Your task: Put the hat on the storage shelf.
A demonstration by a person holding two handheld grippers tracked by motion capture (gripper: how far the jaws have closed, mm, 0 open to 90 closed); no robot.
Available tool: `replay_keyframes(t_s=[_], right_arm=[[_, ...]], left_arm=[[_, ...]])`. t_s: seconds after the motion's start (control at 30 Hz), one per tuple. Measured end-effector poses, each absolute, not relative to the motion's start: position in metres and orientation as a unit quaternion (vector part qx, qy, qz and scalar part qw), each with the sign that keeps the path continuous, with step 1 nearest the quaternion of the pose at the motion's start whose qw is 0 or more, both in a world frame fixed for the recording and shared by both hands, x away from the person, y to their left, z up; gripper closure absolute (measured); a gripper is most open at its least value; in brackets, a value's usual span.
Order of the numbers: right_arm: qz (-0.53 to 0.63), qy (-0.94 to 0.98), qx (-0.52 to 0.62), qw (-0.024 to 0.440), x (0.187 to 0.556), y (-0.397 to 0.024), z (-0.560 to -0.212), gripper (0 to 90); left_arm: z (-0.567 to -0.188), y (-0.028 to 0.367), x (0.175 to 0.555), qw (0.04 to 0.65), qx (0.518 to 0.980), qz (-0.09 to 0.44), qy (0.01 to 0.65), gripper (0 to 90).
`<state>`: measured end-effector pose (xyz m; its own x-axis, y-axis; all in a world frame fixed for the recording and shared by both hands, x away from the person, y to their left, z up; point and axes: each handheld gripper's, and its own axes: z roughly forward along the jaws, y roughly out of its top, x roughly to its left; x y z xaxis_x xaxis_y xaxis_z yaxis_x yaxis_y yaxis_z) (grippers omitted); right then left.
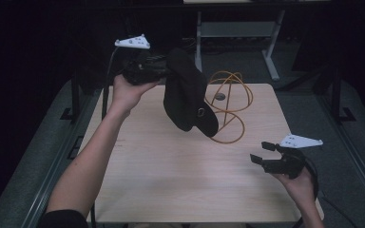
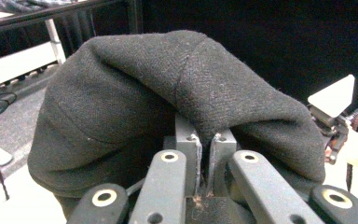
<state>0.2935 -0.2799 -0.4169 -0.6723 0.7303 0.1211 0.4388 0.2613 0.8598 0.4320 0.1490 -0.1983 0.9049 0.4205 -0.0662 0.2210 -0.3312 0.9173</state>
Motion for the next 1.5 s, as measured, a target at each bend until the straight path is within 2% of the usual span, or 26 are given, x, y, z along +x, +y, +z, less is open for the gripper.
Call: replay_keyframes(t_s=[0.37,0.63,0.77,0.97,1.2,1.5], right_arm=[[0.492,0.759,0.392,0.165,0.292,-0.293,-0.413,27.1],[0.493,0.756,0.396,0.168,0.293,-0.298,-0.415,27.1],[0.493,0.754,0.399,0.17,0.293,-0.299,-0.415,27.1],[0.498,0.748,0.405,0.17,0.293,-0.304,-0.416,27.1],[0.5,0.745,0.408,0.17,0.294,-0.307,-0.417,27.1],[0.495,0.741,0.418,0.174,0.295,-0.309,-0.42,27.2]], left_arm=[[-0.178,0.096,0.454,0.528,0.827,0.096,0.169,86.1],[-0.176,0.055,0.472,0.479,0.858,0.096,0.16,86.2],[-0.186,0.044,0.485,0.504,0.844,0.038,0.179,86.0],[-0.197,0.036,0.501,0.529,0.821,0.005,0.214,85.9],[-0.202,0.021,0.506,0.517,0.827,0.007,0.219,85.9],[-0.207,-0.023,0.515,0.472,0.857,0.028,0.207,85.8]])
